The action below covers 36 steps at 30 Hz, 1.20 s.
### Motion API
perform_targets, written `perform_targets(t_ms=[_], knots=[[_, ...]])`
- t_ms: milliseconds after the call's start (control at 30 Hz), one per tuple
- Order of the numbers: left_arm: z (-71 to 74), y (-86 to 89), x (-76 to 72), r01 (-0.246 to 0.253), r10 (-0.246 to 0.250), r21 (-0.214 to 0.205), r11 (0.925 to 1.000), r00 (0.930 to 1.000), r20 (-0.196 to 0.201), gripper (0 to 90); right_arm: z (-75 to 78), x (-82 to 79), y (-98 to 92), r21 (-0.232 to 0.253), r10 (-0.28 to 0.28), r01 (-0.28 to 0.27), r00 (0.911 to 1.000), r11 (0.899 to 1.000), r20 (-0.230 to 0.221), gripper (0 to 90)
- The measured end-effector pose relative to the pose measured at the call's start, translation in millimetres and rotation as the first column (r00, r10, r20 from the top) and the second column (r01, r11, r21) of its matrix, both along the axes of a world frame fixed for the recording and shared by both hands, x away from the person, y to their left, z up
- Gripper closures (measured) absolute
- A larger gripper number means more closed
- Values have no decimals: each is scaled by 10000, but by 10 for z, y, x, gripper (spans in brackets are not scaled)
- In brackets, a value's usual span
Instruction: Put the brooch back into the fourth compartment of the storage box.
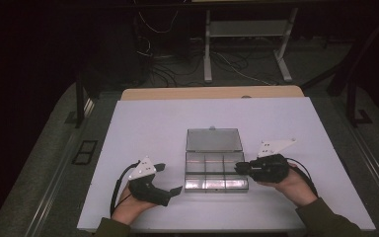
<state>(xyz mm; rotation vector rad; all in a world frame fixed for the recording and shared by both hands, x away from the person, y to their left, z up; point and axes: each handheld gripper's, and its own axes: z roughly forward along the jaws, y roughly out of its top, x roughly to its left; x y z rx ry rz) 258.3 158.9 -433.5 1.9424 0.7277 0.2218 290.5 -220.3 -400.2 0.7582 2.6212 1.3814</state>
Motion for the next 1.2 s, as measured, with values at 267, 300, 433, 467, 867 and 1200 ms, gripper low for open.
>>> perform_targets(t_ms=[267,300,433,467,867,1200], knots=[[5,-4,-5,5,-5,10,10000,10000,-13,0,0,38,169,-7,267,-267,9996,9996,-7,782],[4,-3,-4,4,-4,12,10000,10000,-8,0,0,41,188,-19,309,-309,9995,9995,-4,782],[5,-3,-4,-10,10,-14,10000,10000,-6,0,-4,54,265,-45,429,-429,9991,9991,-4,782],[5,-3,-4,1,-1,-1,10000,10000,-2,0,-4,56,284,-63,476,-476,9989,9988,-21,782],[7,-3,-7,0,0,-25,10000,10000,5,0,-25,78,566,-141,945,-946,9955,9954,-83,782],[12,-1,-10,30,-30,-24,10000,10000,15,0,-80,96,817,-251,1320,-1326,9910,9908,-228,782]])
